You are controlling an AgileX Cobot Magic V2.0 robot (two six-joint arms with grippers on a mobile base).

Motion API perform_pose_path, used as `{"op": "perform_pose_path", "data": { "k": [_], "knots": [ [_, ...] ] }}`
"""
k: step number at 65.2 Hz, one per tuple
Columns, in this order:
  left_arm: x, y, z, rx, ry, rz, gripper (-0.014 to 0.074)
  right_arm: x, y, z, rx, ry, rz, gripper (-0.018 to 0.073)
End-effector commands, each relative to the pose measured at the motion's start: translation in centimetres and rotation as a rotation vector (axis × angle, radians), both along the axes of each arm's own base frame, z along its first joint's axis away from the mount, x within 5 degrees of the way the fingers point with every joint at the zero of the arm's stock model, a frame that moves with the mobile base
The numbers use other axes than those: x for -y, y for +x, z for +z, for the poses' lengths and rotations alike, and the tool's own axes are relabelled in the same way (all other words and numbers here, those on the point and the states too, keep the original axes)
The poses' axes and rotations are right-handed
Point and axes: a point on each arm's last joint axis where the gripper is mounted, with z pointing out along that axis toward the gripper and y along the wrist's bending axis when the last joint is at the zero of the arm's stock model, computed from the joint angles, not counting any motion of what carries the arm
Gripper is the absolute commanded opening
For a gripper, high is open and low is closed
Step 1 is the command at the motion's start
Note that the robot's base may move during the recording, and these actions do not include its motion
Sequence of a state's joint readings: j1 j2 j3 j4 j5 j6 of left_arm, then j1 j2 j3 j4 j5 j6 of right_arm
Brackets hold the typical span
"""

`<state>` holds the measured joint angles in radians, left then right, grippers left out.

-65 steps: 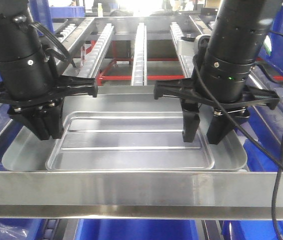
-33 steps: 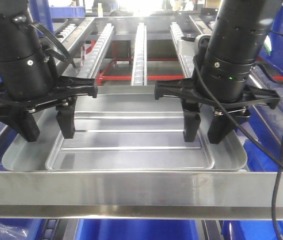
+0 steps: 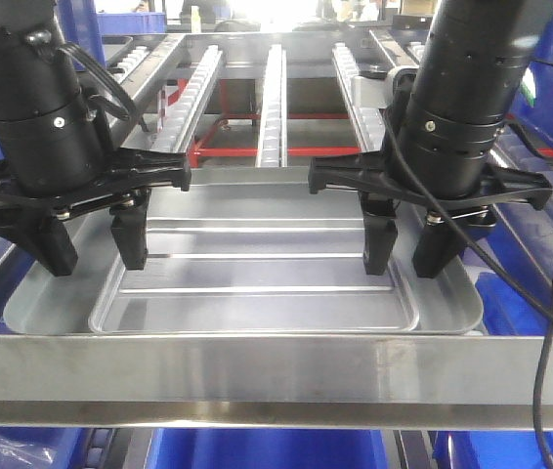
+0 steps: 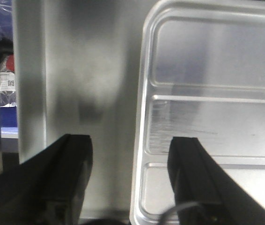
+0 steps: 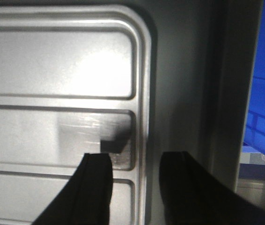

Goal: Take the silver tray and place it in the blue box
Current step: 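Open both grippers and lower them around the tray's side rims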

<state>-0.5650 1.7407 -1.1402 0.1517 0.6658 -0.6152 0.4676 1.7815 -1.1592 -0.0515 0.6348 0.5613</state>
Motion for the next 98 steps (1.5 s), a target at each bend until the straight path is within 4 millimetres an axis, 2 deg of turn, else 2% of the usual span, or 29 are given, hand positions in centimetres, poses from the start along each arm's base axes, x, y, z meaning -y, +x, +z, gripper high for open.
{"op": "perform_pose_path", "data": {
  "k": [1, 36, 49, 63, 98],
  "knots": [
    [0.2, 0.3, 2.5, 0.088, -0.057, 0.001, 0.0284, 0.1, 0.5, 2.7, 0.110, 0.039, 0.003, 0.0418],
    [0.3, 0.4, 2.6, 0.110, -0.071, -0.004, 0.0284, 0.1, 0.6, 2.7, 0.123, 0.034, 0.009, 0.0437],
    [0.5, 0.8, 1.7, 0.104, -0.045, -0.016, 0.0284, 0.1, 0.7, 2.5, 0.121, 0.027, 0.013, 0.0437],
    [0.5, 0.8, 1.3, 0.088, -0.036, -0.014, 0.0284, 0.0, 1.0, 1.2, 0.087, 0.008, 0.014, 0.0437],
    [0.6, 0.9, 0.0, 0.036, -0.016, -0.004, 0.0284, 0.1, 1.0, 1.2, 0.090, 0.002, 0.018, 0.0437]
  ]
}}
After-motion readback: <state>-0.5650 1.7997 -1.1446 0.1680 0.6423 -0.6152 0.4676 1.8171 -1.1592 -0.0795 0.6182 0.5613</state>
